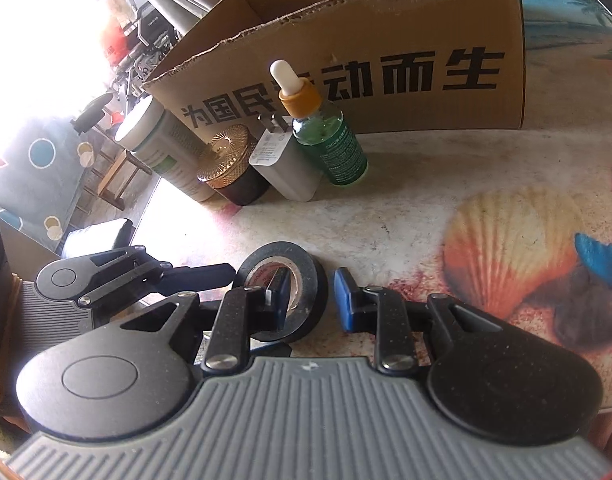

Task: Organize rigid objects
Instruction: 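Lift the black tape roll off the table with the right tool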

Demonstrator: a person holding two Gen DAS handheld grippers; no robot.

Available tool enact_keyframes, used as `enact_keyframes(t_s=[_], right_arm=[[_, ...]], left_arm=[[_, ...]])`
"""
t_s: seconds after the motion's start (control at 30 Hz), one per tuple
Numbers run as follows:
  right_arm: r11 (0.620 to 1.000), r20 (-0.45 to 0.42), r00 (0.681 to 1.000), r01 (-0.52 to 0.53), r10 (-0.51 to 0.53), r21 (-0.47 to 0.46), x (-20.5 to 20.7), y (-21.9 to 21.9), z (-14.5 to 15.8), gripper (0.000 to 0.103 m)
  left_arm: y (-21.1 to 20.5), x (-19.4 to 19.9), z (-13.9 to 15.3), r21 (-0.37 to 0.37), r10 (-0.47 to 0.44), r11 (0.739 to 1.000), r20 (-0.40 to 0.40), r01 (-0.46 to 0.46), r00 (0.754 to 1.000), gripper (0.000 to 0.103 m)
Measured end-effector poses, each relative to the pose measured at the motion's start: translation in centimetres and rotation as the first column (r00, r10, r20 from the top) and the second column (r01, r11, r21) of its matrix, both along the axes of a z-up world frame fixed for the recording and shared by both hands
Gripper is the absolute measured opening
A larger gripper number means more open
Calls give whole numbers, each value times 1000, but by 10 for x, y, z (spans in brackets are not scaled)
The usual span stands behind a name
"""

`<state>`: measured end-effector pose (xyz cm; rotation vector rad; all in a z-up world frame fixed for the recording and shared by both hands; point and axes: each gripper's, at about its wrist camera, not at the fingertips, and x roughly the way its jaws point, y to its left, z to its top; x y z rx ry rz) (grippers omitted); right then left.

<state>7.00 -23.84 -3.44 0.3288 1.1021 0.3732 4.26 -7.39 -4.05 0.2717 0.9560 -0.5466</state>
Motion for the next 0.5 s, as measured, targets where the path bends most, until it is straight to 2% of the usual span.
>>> enact_keyframes(t_s=[0.17, 0.27, 0.4, 0.5], right_arm=[[1000, 8, 1000, -19, 19, -23, 0, 4, -2, 24], [999, 13, 1000, -24, 24, -25, 0, 5, -2, 24], [999, 12, 999, -35, 35, -20, -4, 5, -2, 17], [999, 18, 999, -37, 37, -29, -8, 5, 0, 17]], left_arm=[[-5, 5, -6, 20, 0, 1000, -1, 0, 1000, 71], [-7, 4, -6, 19, -7, 1000, 8, 7, 1000, 68], [-11, 4, -6, 25, -7, 1000, 13, 6, 1000, 66], [-11, 1, -3, 19, -11, 1000, 9, 10, 1000, 66]])
